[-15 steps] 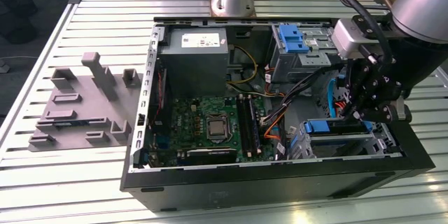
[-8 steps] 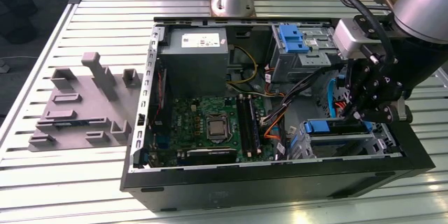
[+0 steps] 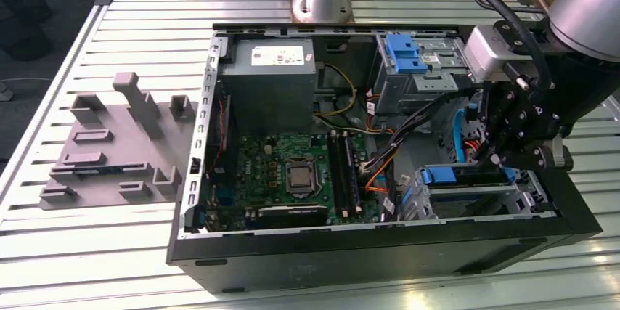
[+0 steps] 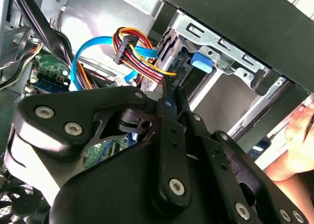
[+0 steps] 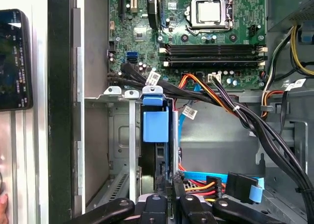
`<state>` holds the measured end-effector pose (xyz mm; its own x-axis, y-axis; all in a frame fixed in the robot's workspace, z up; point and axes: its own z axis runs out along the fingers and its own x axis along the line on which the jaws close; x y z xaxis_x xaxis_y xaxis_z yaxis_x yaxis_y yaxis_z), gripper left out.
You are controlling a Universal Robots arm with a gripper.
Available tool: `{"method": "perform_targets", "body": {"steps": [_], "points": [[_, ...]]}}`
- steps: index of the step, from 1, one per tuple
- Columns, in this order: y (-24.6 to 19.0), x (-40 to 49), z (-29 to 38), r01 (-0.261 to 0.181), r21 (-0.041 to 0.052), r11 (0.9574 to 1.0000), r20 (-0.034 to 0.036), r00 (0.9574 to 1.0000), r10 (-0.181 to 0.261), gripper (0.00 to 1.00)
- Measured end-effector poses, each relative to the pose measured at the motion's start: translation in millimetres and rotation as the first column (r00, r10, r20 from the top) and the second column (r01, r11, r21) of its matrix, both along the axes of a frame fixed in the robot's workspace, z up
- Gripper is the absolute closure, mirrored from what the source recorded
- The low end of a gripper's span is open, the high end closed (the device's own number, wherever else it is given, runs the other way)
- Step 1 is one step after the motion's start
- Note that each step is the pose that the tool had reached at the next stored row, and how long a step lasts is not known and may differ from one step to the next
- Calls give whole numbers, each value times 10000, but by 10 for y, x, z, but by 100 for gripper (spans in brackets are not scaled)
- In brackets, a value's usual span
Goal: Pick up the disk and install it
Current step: 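Insert the first disk wire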
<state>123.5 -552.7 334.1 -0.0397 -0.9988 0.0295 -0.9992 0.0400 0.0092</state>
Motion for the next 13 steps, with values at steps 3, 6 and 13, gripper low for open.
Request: {"method": "perform_targets", "body": {"steps": [3,6,13], "points": [[-15,0,0,3,7,10000,0,10000,-3,84],[-24,0,0,3,78,10000,0,10000,-3,84],[-49,0,-5,4,130,9999,0,10000,-4,84]]}}
